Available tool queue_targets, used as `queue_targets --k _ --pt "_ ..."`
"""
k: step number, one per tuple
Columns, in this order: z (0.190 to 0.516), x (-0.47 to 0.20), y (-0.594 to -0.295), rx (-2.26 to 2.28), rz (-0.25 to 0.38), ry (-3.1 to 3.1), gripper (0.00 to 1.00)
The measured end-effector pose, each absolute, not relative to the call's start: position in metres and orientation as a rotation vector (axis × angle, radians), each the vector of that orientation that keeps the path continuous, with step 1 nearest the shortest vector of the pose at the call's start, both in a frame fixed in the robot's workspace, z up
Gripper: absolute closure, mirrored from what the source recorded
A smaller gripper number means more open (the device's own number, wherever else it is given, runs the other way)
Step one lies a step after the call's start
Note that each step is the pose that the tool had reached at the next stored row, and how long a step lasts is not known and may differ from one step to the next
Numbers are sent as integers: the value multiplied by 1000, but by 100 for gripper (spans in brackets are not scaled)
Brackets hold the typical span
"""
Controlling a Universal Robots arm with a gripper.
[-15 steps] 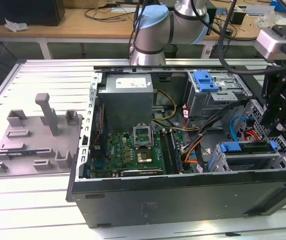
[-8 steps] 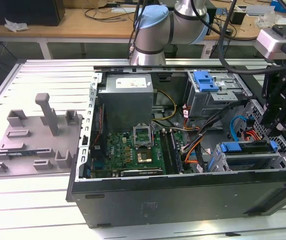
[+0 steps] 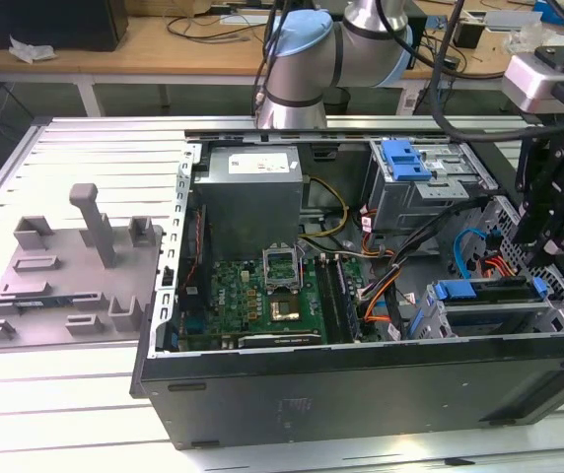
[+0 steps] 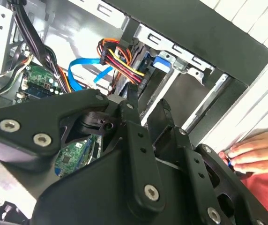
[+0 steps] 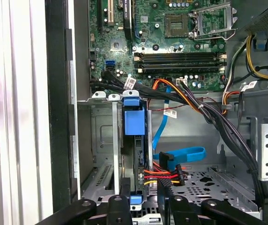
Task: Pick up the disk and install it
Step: 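Insert the second disk wire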
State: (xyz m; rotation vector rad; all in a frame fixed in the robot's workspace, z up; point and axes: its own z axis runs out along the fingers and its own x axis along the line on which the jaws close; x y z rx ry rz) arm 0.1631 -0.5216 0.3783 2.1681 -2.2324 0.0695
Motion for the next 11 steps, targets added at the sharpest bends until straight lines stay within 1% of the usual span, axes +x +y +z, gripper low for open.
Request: queue_targets --k 5,6,8,11 --pt "380 164 -497 2155 99 -2218 64" --pt "380 165 -493 2147 115 -2210 64" --pt "380 165 -484 2105 193 -2166 64" --pt "380 165 -476 2078 243 -2137 64"
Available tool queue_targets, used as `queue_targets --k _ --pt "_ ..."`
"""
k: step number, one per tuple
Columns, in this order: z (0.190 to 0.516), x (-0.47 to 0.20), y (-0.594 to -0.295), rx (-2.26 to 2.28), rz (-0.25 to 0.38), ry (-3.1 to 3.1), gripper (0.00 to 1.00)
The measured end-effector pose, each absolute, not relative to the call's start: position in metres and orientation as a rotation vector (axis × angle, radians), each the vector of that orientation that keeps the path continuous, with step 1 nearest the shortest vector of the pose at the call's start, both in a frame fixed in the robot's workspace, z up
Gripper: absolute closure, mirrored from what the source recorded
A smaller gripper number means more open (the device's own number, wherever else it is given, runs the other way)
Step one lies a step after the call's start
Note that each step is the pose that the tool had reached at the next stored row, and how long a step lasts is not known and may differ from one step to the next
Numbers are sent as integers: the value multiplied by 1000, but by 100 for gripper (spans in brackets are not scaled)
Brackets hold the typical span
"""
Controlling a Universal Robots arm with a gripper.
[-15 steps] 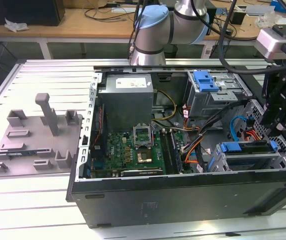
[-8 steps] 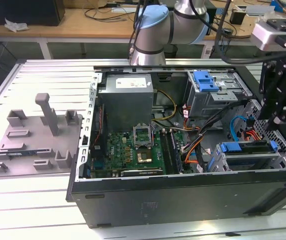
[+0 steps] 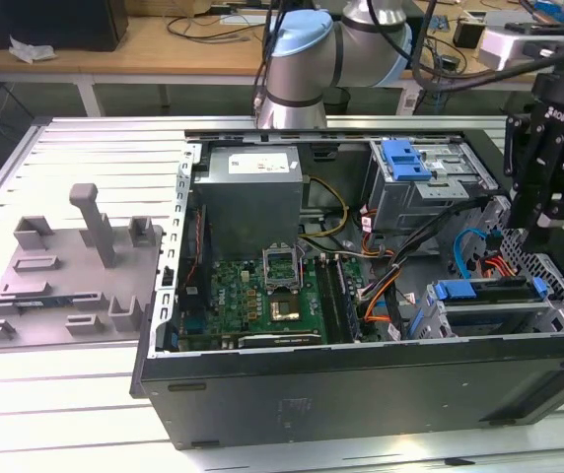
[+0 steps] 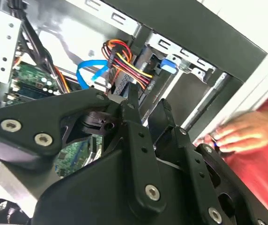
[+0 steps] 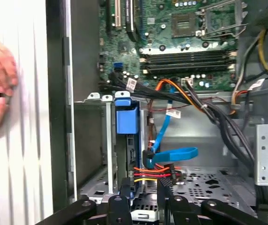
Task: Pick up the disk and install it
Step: 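Insert the second disk wire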
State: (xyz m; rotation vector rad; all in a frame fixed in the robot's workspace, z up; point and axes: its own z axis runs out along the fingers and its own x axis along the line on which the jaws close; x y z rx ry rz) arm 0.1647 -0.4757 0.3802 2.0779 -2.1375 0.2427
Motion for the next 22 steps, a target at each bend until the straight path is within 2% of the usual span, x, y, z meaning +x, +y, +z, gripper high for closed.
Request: queue_targets --k 3,8,22 --pt "380 165 -463 2056 283 -2115 64" --pt "378 165 -461 2031 317 -2097 64" --pt "375 155 -453 2003 321 -2112 64"
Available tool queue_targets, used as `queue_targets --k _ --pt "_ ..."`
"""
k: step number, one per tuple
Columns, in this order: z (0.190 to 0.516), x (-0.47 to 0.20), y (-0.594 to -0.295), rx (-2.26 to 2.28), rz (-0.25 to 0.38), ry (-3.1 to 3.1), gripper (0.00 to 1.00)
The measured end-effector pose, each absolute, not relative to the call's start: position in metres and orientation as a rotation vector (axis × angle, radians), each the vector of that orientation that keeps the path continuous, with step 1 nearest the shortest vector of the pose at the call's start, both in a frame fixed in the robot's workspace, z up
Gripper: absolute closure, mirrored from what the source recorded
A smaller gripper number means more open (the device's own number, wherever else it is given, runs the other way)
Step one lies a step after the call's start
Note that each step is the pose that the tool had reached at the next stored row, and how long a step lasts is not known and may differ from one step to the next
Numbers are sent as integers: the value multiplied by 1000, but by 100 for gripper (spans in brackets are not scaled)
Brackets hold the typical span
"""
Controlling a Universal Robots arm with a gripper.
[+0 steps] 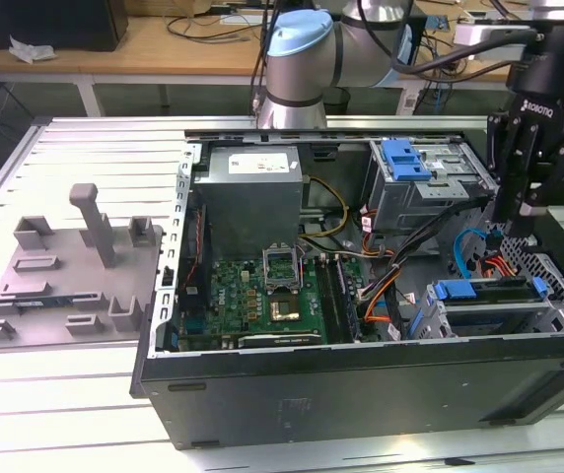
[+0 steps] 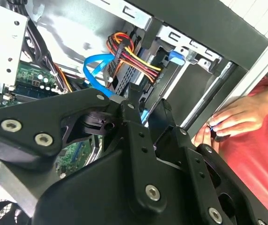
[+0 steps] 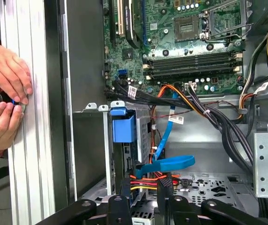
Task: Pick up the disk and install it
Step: 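Insert the second disk wire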
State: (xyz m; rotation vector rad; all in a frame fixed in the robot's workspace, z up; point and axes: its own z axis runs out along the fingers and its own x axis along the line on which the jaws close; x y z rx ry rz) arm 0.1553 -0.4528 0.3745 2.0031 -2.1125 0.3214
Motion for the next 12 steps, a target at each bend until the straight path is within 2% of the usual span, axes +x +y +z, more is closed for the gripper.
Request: queue_targets --k 12 --pt "371 147 -453 1969 348 -2110 64"
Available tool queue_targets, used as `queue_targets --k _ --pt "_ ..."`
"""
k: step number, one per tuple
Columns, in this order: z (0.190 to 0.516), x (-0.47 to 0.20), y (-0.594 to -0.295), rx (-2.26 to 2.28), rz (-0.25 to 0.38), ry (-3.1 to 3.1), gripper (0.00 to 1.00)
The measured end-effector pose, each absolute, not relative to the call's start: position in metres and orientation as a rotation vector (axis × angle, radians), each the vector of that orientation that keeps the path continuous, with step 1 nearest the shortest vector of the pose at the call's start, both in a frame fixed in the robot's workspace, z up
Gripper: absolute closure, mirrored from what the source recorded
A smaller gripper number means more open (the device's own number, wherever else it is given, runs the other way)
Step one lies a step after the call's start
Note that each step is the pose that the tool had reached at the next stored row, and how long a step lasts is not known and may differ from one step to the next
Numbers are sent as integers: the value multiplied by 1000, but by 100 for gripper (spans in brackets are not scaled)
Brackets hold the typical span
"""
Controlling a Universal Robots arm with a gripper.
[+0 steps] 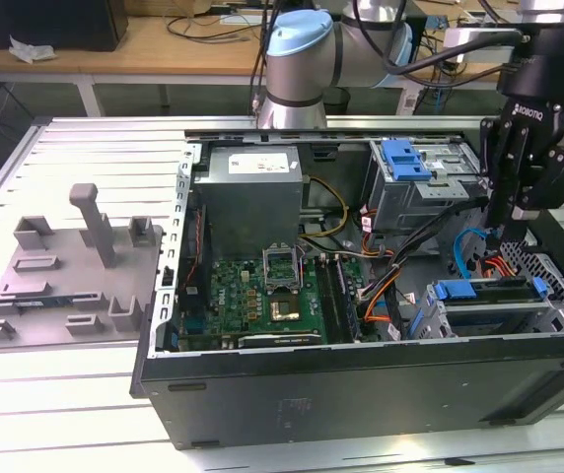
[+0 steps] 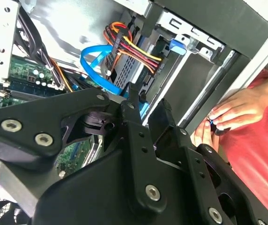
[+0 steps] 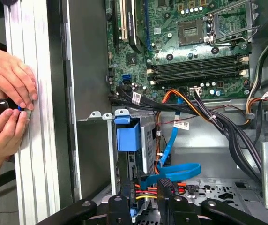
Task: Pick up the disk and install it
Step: 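Insert the second disk wire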
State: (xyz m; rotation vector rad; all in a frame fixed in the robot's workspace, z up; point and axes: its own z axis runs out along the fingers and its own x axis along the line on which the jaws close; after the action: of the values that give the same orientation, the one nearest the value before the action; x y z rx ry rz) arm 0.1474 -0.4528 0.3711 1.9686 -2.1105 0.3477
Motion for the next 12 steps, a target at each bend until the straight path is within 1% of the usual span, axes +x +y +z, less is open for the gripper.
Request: queue_targets --k 11,12 --pt "366 143 -453 1954 349 -2119 64" --pt "366 143 -453 1953 348 -2120 65"
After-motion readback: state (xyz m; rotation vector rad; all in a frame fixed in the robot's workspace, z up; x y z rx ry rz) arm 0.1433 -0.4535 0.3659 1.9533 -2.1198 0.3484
